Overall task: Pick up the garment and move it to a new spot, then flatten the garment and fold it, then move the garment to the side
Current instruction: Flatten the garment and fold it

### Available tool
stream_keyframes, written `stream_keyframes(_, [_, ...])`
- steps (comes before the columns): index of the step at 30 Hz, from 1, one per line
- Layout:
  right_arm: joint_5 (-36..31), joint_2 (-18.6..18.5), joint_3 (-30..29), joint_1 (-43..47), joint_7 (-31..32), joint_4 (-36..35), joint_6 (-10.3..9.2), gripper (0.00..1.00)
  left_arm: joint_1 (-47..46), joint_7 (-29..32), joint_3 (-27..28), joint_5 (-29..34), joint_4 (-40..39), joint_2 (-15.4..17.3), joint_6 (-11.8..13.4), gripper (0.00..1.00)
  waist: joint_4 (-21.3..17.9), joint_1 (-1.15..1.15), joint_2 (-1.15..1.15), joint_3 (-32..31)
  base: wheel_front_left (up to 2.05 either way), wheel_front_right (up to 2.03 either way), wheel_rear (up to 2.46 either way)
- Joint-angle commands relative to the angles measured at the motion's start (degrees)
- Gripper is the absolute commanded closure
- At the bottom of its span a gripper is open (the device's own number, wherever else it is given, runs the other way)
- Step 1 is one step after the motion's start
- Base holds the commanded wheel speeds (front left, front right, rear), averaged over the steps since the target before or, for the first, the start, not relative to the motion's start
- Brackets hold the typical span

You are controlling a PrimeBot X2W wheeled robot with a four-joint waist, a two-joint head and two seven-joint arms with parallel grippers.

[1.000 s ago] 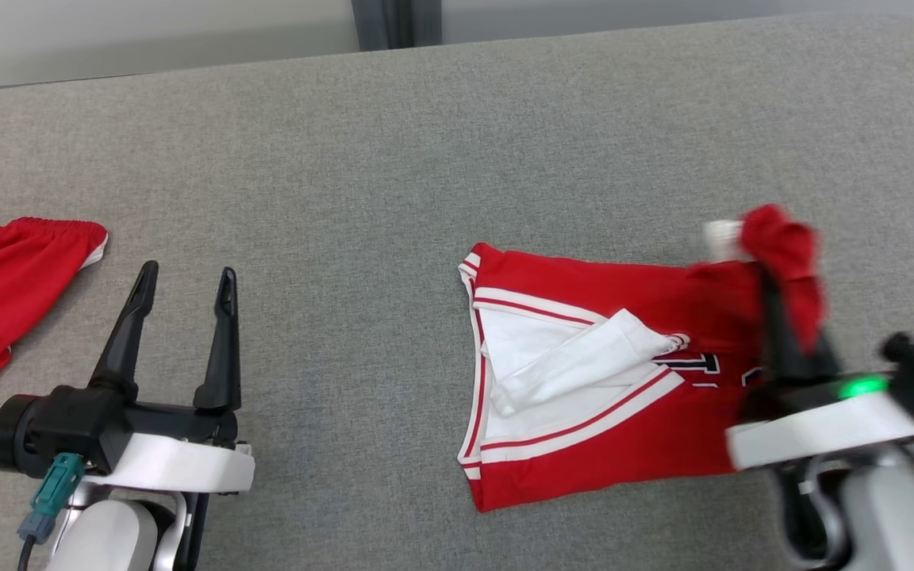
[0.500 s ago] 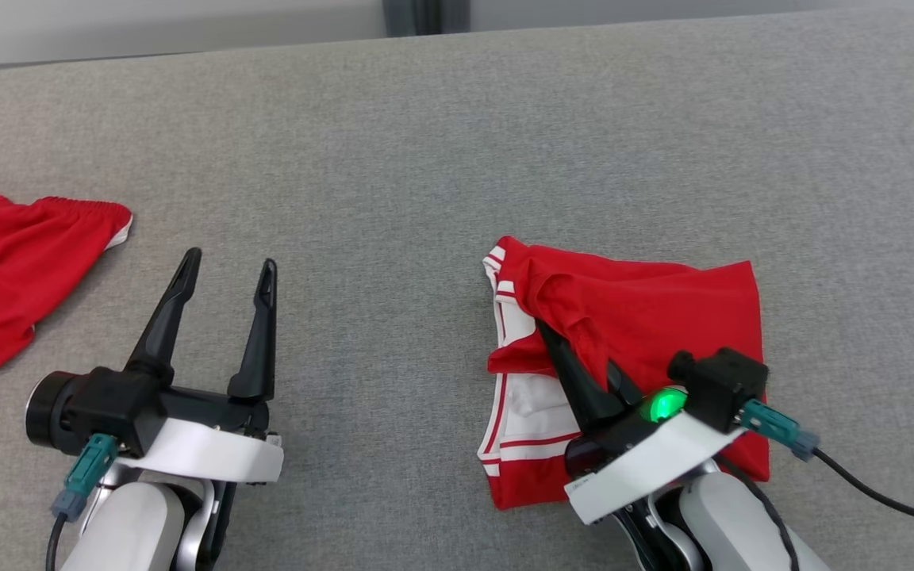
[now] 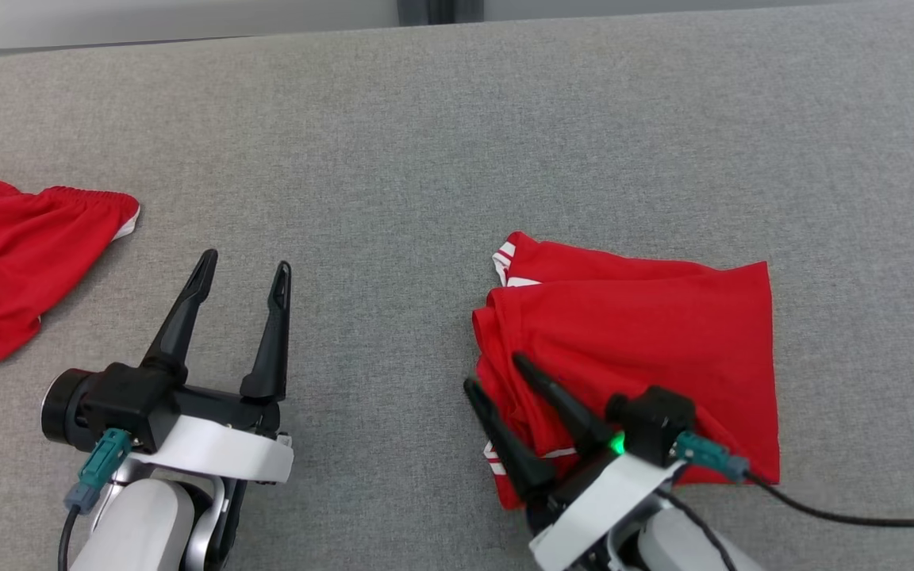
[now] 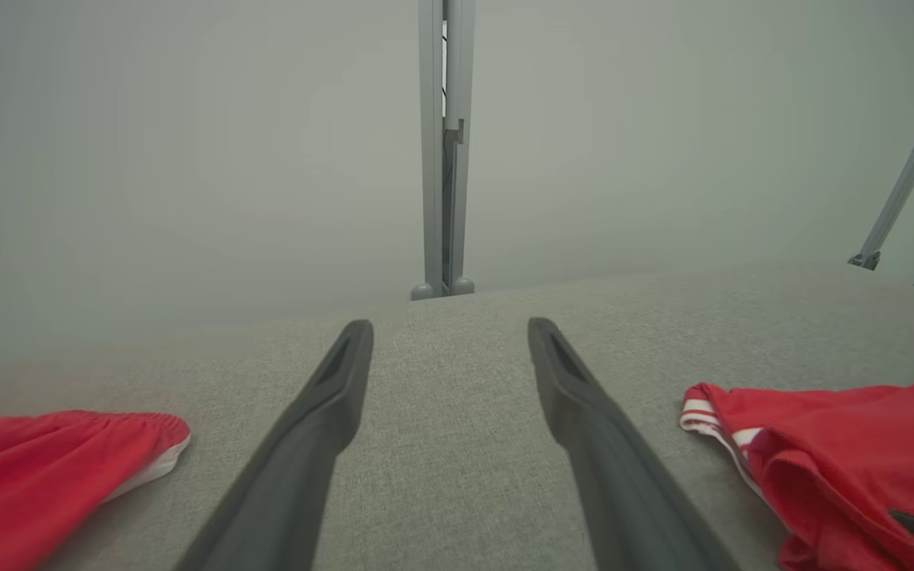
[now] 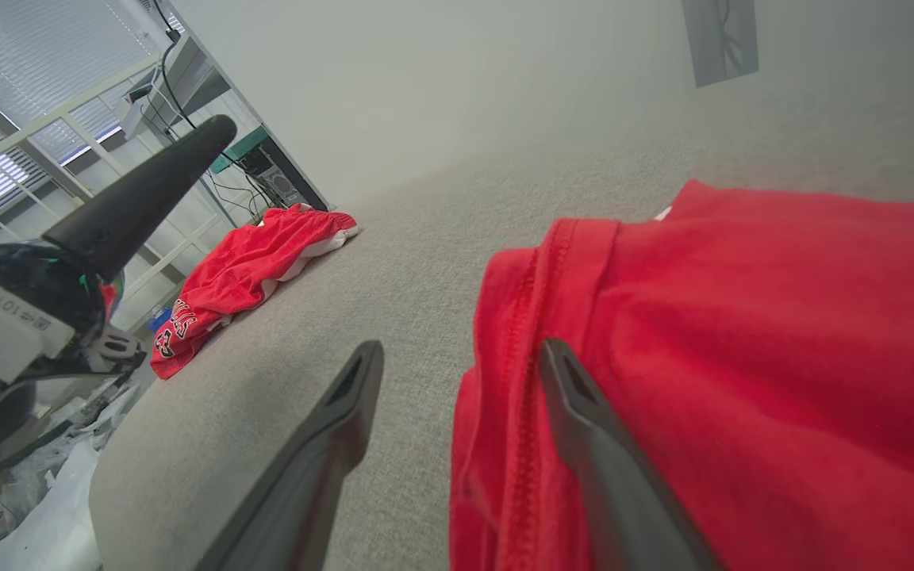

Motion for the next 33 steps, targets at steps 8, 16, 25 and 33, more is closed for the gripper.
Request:
stream_keyframes(8, [1.8,-0.5,4.5,2.5,1.4,-4.6,0.03,0.0,-0.1,-0.2,0.7,0.7,0.5,-0.2,-0.6,0.0,-0.8,0.0,0.0,-1.1,0.0,0.0,0.0])
stream_keyframes(16, [-0.8,-0.6,-6.3,5.8,0.0,-17.2,0.03,0.0,0.5,-0.2,2.5,1.2,-0.7,-0.2,0.1,0.0,-1.7,0.0,0.0,-2.6,0.0,0.0,0.0])
stream_keyframes(25, [-9.7,-1.2,-26.9,9.6,0.6,-24.1,0.03,0.0,1.9,-0.2,4.2,2.1,-3.1,0.1,1.1,0.0,-2.5,0.0,0.0,-4.5,0.0,0.0,0.0])
stream_keyframes(33, [-18.5,-3.3,-37.3,13.1,3.6,-23.4,0.03,0.0,4.6,-0.1,4.8,2.5,-5.5,0.7,2.5,0.0,-2.6,0.0,0.0,-6.2,0.0,0.0,0.0])
